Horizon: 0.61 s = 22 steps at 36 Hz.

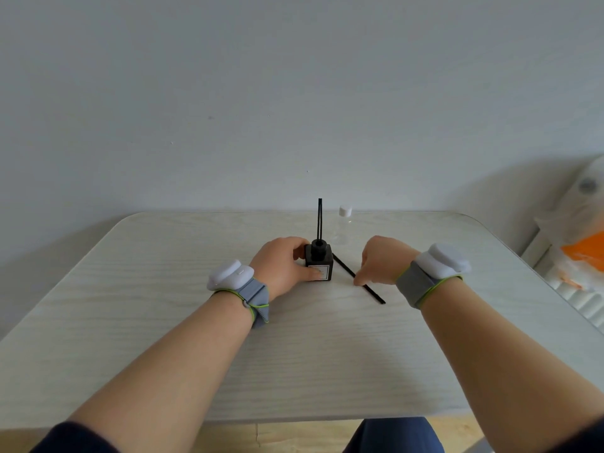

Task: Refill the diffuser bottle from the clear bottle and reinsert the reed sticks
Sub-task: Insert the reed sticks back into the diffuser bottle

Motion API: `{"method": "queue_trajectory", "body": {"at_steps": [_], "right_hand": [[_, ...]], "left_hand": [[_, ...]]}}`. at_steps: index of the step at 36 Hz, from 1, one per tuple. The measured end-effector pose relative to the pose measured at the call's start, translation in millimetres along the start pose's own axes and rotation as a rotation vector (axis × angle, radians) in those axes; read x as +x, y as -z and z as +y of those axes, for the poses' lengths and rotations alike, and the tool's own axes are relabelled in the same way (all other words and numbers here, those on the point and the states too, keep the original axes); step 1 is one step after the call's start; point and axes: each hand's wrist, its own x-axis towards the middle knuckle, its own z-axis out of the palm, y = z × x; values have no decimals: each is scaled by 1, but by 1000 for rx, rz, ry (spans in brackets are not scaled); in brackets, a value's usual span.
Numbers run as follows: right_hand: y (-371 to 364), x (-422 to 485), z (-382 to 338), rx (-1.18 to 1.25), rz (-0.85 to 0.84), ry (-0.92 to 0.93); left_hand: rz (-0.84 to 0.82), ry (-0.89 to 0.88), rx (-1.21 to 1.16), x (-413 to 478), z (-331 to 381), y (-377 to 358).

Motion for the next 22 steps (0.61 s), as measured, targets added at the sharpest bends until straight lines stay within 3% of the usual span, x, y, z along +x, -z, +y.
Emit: {"method": "queue_trajectory", "body": {"at_steps": [22], "right_hand": [[18, 0, -5, -130, -210, 11]], "left_hand": [[4, -11, -29, 1, -2, -1]]}}
